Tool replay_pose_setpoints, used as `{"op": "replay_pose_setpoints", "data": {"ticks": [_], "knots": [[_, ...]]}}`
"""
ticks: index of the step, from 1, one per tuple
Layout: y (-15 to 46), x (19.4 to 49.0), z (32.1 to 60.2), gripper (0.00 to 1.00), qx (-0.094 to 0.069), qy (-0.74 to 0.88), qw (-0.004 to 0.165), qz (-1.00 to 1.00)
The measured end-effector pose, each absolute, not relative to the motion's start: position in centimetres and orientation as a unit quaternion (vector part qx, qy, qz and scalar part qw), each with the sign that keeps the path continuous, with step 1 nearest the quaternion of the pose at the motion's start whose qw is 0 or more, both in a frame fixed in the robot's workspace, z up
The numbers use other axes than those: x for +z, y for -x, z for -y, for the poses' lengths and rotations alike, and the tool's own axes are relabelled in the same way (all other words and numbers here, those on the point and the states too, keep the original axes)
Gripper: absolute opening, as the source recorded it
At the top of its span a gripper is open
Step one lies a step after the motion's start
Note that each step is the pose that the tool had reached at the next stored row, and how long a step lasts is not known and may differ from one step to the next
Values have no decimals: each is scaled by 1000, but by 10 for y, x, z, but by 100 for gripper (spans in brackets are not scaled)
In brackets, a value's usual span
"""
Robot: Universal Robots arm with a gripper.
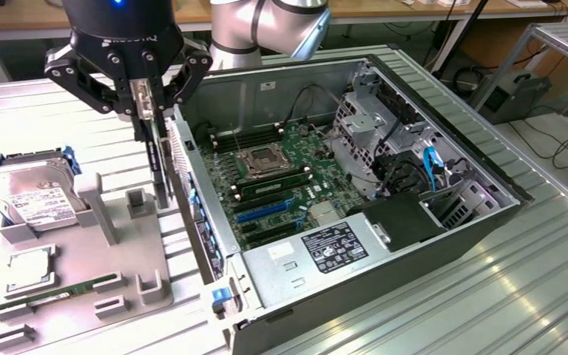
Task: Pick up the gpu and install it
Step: 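Pick up the gpu and move the gpu toward the slot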
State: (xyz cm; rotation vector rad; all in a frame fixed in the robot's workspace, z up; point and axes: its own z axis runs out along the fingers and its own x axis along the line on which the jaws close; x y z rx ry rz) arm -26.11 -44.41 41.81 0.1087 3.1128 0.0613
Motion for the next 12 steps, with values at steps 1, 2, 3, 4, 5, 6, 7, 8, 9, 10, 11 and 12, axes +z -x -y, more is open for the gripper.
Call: {"op": "replay_pose_setpoints", "data": {"ticks": [1, 2, 3, 4, 5, 6, 7, 8, 9, 10, 11, 12], "knots": [[260, 418, 444, 26, 19, -35, 13, -999], [259, 418, 444, 26, 19, -35, 13, -999], [258, 418, 444, 26, 19, -35, 13, -999], [257, 418, 444, 26, 19, -35, 13, -999], [257, 418, 444, 26, 19, -35, 13, -999], [255, 418, 444, 26, 18, -35, 13, -999], [254, 418, 444, 26, 18, -35, 13, -999], [254, 418, 444, 26, 18, -35, 13, -999], [252, 418, 444, 26, 18, -35, 13, -999], [251, 418, 444, 26, 18, -35, 13, -999], [250, 418, 444, 26, 18, -35, 13, -999], [248, 418, 444, 26, 17, -35, 13, -999]]}}
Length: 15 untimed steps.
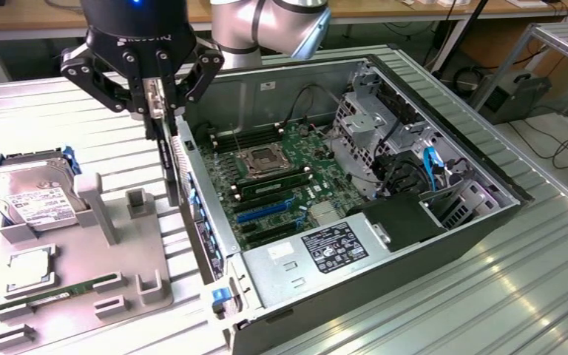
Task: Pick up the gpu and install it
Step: 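Pick up the gpu and move the gpu toward the slot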
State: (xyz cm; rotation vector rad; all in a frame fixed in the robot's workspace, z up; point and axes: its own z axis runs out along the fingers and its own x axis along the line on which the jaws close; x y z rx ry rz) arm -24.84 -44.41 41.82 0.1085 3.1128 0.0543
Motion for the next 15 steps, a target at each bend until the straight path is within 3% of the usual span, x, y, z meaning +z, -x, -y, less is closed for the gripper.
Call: {"op": "replay_pose_setpoints", "data": {"ticks": [15], "knots": [[226, 418, 444, 26, 16, -35, 13, -999]]}}
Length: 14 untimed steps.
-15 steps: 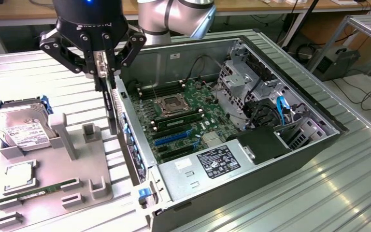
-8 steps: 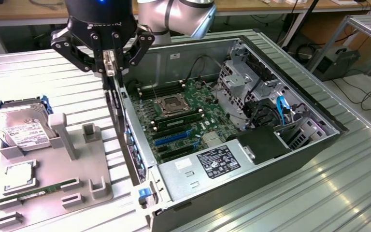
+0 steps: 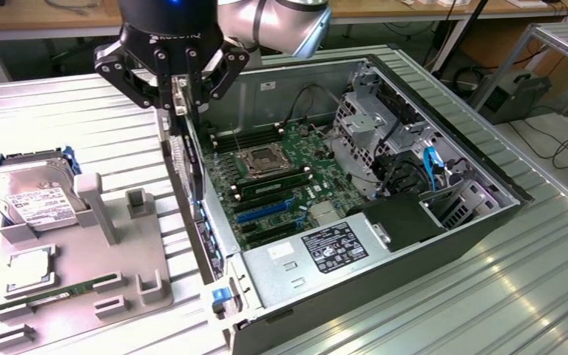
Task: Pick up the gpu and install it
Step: 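Pick up the gpu and move the gpu toward the slot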
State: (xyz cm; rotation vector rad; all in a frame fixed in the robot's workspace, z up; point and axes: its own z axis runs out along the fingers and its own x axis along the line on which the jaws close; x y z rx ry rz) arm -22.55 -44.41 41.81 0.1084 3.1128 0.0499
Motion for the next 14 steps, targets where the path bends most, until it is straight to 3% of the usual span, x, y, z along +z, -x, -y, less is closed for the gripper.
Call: {"op": "replay_pose_setpoints", "data": {"ticks": [14], "knots": [[203, 418, 444, 26, 15, -35, 13, -999]]}}
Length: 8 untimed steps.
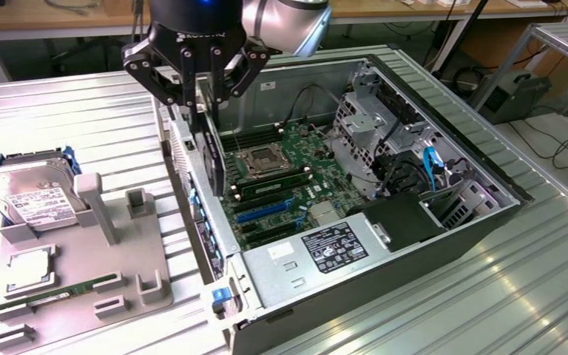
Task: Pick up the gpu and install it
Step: 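Pick up the gpu and move the gpu toward the slot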
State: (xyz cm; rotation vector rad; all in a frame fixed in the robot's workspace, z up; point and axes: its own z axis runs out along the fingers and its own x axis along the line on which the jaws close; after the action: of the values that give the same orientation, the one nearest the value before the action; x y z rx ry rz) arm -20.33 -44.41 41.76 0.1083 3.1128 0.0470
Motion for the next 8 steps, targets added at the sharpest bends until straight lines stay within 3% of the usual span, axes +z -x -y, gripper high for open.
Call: {"op": "replay_pose_setpoints", "data": {"ticks": [8], "knots": [[183, 415, 444, 26, 15, -35, 13, -999]]}}
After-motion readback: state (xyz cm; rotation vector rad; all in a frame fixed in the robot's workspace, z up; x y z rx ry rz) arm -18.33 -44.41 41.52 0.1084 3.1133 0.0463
